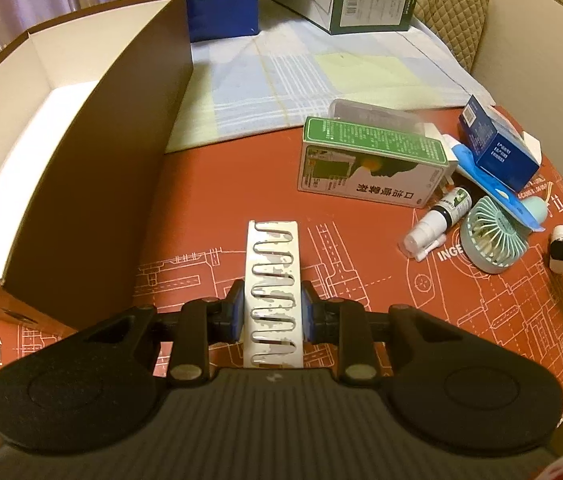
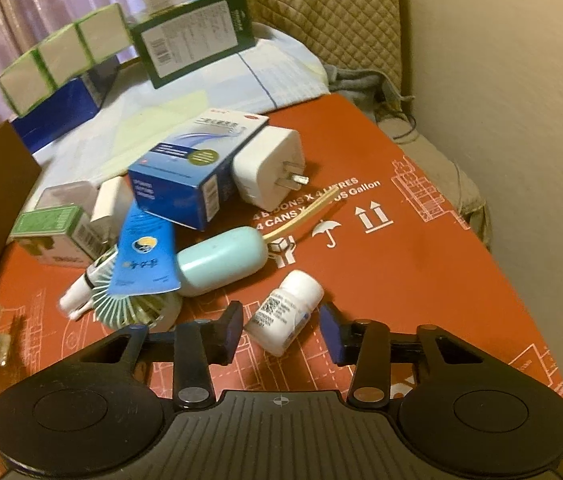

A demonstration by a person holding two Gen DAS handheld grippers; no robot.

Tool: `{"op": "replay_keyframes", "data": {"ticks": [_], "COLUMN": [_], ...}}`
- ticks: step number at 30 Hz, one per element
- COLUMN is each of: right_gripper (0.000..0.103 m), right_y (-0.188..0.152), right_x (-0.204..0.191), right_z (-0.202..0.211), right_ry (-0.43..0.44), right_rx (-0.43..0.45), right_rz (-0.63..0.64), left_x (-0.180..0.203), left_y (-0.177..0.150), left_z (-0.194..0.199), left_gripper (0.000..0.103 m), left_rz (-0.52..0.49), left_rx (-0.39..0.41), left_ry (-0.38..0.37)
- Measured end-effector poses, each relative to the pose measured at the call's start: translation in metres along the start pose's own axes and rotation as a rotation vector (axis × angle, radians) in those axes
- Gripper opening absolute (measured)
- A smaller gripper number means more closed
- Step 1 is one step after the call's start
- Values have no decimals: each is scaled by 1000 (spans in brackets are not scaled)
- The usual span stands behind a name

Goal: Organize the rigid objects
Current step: 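Carry the blister pack and pill bottle into the brown box and release both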

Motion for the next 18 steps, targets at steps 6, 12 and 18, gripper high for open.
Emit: {"op": "replay_keyframes", "data": {"ticks": [6, 12, 18], "right_gripper": [23, 23, 23], "right_y": [-4, 2, 17], "right_x": [6, -2, -55], "right_z": [0, 26, 58], "right_ry": [2, 44, 184], "right_rx": [-15, 28, 60], "right_rz": [-7, 11, 88], "left_x": [4, 6, -1], "left_y": [3, 11, 25], "left_z": [10, 29, 59], "left_gripper": [24, 24, 24], "left_rz": [-1, 1, 14], "left_rx": [18, 43, 77], "left_ry": [-7, -31, -52]}}
Point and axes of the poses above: each gripper's, at about its wrist camera, not at the fingertips, and z roughly against the way its jaws point, x to its right, y to its top, the point moved 8 cm from there along -z, roughly the way its jaws point, and after that the axes turned 5 degrees about x, right-handed, at the moved point
